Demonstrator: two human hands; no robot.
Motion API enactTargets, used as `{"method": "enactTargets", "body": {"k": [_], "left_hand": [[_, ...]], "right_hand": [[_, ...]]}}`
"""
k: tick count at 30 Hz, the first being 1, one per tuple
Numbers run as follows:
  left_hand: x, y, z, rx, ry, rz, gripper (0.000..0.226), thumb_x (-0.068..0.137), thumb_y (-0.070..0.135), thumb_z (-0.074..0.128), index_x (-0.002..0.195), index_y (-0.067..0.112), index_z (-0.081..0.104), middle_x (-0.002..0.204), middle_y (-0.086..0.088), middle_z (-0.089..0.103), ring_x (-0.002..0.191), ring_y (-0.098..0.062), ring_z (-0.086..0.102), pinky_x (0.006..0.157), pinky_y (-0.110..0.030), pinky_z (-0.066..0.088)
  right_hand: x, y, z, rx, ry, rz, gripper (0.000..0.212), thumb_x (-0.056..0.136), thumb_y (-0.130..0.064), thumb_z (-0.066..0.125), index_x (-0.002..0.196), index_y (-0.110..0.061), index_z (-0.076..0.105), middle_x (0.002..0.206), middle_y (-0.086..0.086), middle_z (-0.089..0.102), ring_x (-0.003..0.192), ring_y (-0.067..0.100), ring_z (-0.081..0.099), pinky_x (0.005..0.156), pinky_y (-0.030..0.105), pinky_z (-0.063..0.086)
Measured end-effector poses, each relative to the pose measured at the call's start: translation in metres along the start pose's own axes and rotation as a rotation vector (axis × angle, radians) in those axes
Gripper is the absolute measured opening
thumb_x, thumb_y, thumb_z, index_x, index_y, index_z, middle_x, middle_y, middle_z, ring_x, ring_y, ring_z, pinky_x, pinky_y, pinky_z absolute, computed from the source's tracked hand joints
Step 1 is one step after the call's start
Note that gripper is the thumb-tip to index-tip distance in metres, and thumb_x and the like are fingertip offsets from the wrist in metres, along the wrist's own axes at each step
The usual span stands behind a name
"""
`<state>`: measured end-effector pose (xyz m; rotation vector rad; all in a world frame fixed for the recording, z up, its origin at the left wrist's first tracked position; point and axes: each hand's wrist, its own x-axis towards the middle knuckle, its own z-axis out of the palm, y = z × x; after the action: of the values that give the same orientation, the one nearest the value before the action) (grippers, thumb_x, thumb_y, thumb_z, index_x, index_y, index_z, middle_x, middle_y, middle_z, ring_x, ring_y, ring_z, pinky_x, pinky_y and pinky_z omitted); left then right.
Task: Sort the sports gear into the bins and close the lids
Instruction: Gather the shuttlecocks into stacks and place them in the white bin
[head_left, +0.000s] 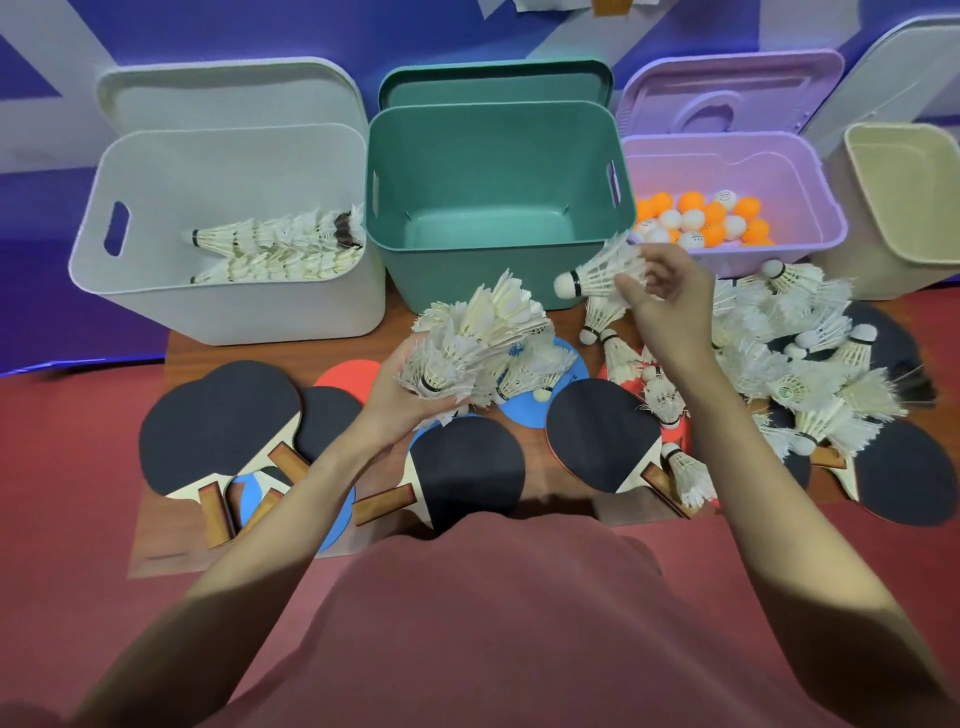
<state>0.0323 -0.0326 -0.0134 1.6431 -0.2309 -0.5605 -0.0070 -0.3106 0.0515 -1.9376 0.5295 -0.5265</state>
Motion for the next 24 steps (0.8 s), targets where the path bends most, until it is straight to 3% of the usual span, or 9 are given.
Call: {"method": "enactTargets", "body": {"k": [2, 7, 10, 14, 18, 21, 24], "left_hand": [[0.000, -0.001, -0.003, -0.010, 0.003, 0.005, 0.066, 0.067, -0.013, 0.077, 0.121, 0.014, 0.051, 0.115, 0.003, 0.063, 0.108, -0.005, 0.061, 0.087, -0.018, 0.048], [0.002, -0.003, -0.008, -0.009, -0.014, 0.012, 0.068, 0.065, -0.014, 0.078, 0.120, 0.016, 0.052, 0.114, 0.005, 0.064, 0.109, -0.007, 0.061, 0.089, -0.020, 0.048], [0.003, -0.002, -0.010, -0.009, -0.029, -0.001, 0.068, 0.062, -0.005, 0.083, 0.119, 0.015, 0.053, 0.113, 0.005, 0.065, 0.108, -0.009, 0.062, 0.088, -0.021, 0.048], [0.003, -0.002, -0.012, -0.064, -0.020, -0.026, 0.069, 0.062, 0.001, 0.085, 0.118, 0.027, 0.055, 0.117, 0.009, 0.066, 0.114, -0.013, 0.060, 0.093, -0.027, 0.049], [0.007, 0.005, -0.011, -0.109, -0.052, 0.002, 0.072, 0.063, -0.002, 0.084, 0.124, 0.022, 0.054, 0.124, 0.000, 0.063, 0.119, -0.018, 0.058, 0.098, -0.033, 0.047], [0.013, 0.012, -0.009, -0.128, -0.043, 0.007, 0.076, 0.058, 0.011, 0.086, 0.126, 0.019, 0.053, 0.125, -0.005, 0.062, 0.121, -0.023, 0.056, 0.102, -0.045, 0.045], [0.017, 0.016, -0.007, -0.115, -0.044, 0.010, 0.078, 0.058, 0.012, 0.086, 0.128, 0.019, 0.053, 0.126, -0.005, 0.062, 0.121, -0.023, 0.056, 0.104, -0.052, 0.042]], "right_hand": [[0.000, -0.015, 0.003, 0.079, -0.031, -0.036, 0.026, 0.082, 0.000, 0.065, 0.098, -0.018, 0.058, 0.083, -0.012, 0.058, 0.068, -0.007, 0.051, 0.068, 0.011, 0.041], [-0.012, -0.032, 0.020, 0.065, -0.240, -0.086, 0.022, 0.080, 0.001, 0.069, 0.096, -0.013, 0.062, 0.083, -0.008, 0.059, 0.070, -0.008, 0.054, 0.070, 0.011, 0.043], [-0.022, -0.036, 0.032, 0.065, -0.391, -0.089, 0.018, 0.079, 0.000, 0.072, 0.090, -0.012, 0.066, 0.080, -0.011, 0.062, 0.070, -0.005, 0.055, 0.070, 0.012, 0.045], [-0.021, -0.041, 0.031, 0.084, -0.426, -0.080, 0.018, 0.078, -0.006, 0.075, 0.092, -0.013, 0.068, 0.081, -0.007, 0.065, 0.076, 0.005, 0.058, 0.074, 0.016, 0.048], [-0.013, -0.053, 0.018, 0.172, -0.362, -0.066, 0.009, 0.089, -0.014, 0.064, 0.094, -0.011, 0.071, 0.085, -0.005, 0.072, 0.083, 0.007, 0.065, 0.077, 0.019, 0.050], [0.011, -0.040, 0.011, 0.226, -0.146, 0.066, 0.028, 0.098, -0.022, 0.049, 0.091, -0.005, 0.070, 0.082, 0.006, 0.071, 0.076, 0.012, 0.065, 0.069, 0.020, 0.049], [0.040, 0.008, 0.011, 0.022, -0.030, 0.230, 0.020, 0.091, -0.009, 0.050, 0.090, -0.002, 0.068, 0.075, 0.003, 0.067, 0.069, 0.012, 0.059, 0.064, 0.025, 0.047]]}}
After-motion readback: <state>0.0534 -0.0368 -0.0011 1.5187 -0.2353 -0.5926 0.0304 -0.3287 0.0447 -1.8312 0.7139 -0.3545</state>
